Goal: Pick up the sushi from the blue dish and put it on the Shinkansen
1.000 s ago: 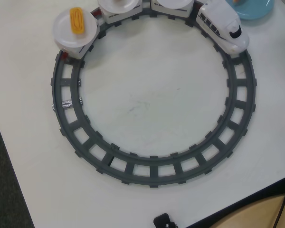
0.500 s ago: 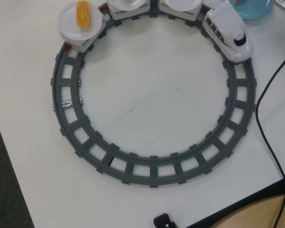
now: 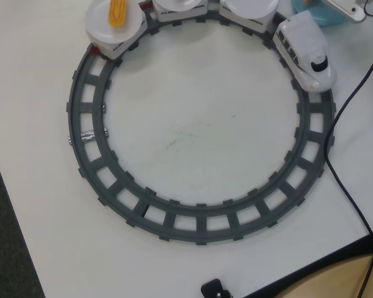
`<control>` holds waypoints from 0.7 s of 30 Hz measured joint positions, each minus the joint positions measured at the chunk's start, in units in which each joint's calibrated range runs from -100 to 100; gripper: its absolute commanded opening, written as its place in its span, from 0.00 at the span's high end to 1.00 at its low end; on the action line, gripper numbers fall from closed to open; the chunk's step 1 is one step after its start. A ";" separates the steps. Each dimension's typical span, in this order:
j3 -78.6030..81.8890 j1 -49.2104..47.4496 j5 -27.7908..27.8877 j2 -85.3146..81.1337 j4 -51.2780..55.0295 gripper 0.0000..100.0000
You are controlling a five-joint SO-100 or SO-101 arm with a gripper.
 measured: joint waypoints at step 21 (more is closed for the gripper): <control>-1.26 -0.08 0.05 4.13 -1.66 0.98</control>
